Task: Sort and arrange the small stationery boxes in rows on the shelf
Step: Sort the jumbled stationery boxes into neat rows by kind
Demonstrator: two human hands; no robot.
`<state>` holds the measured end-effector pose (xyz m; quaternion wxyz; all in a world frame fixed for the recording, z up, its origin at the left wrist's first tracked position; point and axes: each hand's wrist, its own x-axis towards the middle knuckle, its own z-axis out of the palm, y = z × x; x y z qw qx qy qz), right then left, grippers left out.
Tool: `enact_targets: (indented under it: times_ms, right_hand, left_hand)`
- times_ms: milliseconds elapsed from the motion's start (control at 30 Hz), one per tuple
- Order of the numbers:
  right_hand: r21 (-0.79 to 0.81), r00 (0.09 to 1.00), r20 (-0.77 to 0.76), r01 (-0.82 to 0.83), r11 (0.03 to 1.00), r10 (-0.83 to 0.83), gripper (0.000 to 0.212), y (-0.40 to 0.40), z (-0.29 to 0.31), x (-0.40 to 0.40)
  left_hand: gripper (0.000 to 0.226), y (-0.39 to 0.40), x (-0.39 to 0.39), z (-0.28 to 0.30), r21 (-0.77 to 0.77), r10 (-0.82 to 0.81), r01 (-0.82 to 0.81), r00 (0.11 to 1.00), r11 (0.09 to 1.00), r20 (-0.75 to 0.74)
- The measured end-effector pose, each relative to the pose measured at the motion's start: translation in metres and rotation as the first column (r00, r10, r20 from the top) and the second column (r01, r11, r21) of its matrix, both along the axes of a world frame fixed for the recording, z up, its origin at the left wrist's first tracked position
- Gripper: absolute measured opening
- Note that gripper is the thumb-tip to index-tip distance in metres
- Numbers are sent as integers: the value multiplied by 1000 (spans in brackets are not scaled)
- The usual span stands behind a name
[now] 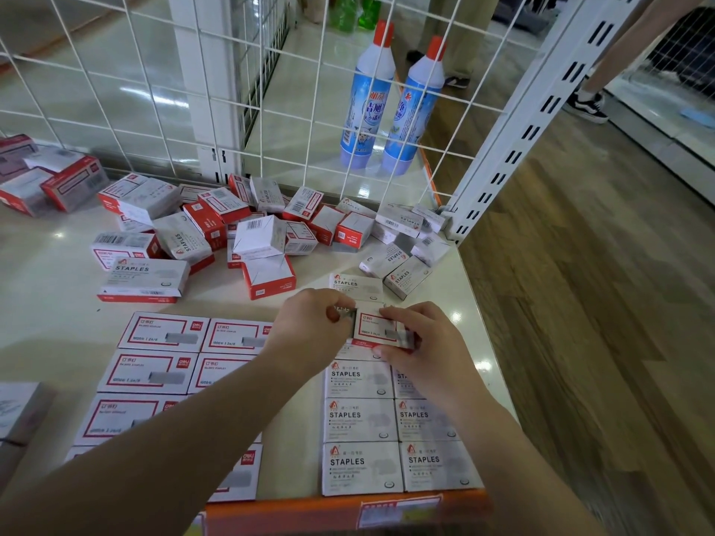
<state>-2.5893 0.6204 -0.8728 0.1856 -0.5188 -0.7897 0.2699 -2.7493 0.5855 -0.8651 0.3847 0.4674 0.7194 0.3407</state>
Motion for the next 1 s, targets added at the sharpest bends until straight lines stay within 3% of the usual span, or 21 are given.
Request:
enact_targets:
  times_ms: [100, 333, 1000]
  right_hand:
    - [6, 1000, 5, 1, 1000, -1, 47, 0, 0, 0]
    - [4, 1000, 23, 4, 1000, -5, 48, 1, 0, 0]
    - [18, 999, 41, -10, 1000, 9, 47, 0, 0, -1]
  left_hand:
    - [32, -2, 2, 0, 22, 25, -25, 1000, 999, 12]
    - [24, 0, 7, -3, -10, 47, -47, 999, 999, -28]
    - [10, 11, 7, -3, -122, 133, -115, 980, 986, 147]
